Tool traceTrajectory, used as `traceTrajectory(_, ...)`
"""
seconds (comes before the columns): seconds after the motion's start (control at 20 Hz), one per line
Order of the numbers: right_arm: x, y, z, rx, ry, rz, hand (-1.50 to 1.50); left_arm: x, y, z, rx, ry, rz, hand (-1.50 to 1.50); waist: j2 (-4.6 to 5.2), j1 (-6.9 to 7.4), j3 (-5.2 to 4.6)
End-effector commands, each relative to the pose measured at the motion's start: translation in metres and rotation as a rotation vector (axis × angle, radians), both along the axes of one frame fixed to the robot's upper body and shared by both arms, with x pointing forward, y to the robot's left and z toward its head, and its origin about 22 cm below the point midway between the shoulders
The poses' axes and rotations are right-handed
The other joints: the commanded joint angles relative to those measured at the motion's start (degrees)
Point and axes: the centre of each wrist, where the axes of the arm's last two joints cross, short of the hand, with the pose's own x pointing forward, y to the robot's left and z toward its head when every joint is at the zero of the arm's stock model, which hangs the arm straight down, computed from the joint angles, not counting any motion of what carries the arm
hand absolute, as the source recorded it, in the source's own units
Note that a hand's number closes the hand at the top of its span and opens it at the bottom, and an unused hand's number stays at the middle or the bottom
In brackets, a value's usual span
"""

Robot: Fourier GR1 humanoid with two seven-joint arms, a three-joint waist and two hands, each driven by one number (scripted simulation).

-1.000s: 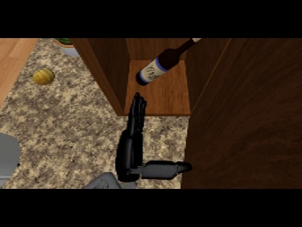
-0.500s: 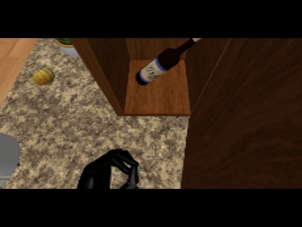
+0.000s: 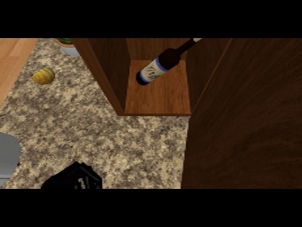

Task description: Pick up the wine, place it into the cabinet and close the cabinet

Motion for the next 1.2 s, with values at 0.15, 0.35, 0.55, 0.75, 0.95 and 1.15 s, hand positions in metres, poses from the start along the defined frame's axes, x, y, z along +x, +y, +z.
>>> traceTrajectory(0.15, -0.030, 0.031, -0.001, 0.037, 0.076, 0.225, 1.50, -0.016, 0.059, 0.008, 0.013, -0.001, 0.027, 1.50, -0.15, 0.09, -0.08)
traceTrajectory(0.35, -0.029, 0.061, 0.003, 0.052, 0.045, 0.317, 1.50, -0.011, 0.071, 0.028, 0.004, -0.028, 0.043, 1.50, -0.12, 0.47, -0.05)
traceTrajectory(0.55, -0.042, 0.079, 0.019, 0.007, -0.064, 0.428, 1.50, -0.004, 0.101, 0.018, 0.014, -0.018, 0.086, 1.50, -0.60, -0.35, -0.22)
traceTrajectory(0.75, -0.040, 0.110, 0.017, 0.054, -0.061, 0.476, 1.50, -0.006, 0.119, 0.035, 0.021, -0.026, 0.054, 1.50, -0.95, 0.17, -0.26)
traceTrajectory(0.95, -0.037, 0.135, 0.020, 0.036, -0.072, 0.495, 1.50, -0.008, 0.136, 0.031, 0.013, -0.010, 0.074, 1.50, -1.03, -0.06, -0.35)
traceTrajectory(1.15, -0.041, 0.165, 0.016, 0.022, -0.055, 0.507, 1.50, -0.009, 0.152, 0.037, 0.014, -0.007, 0.082, 1.50, -1.30, -0.26, -0.30)
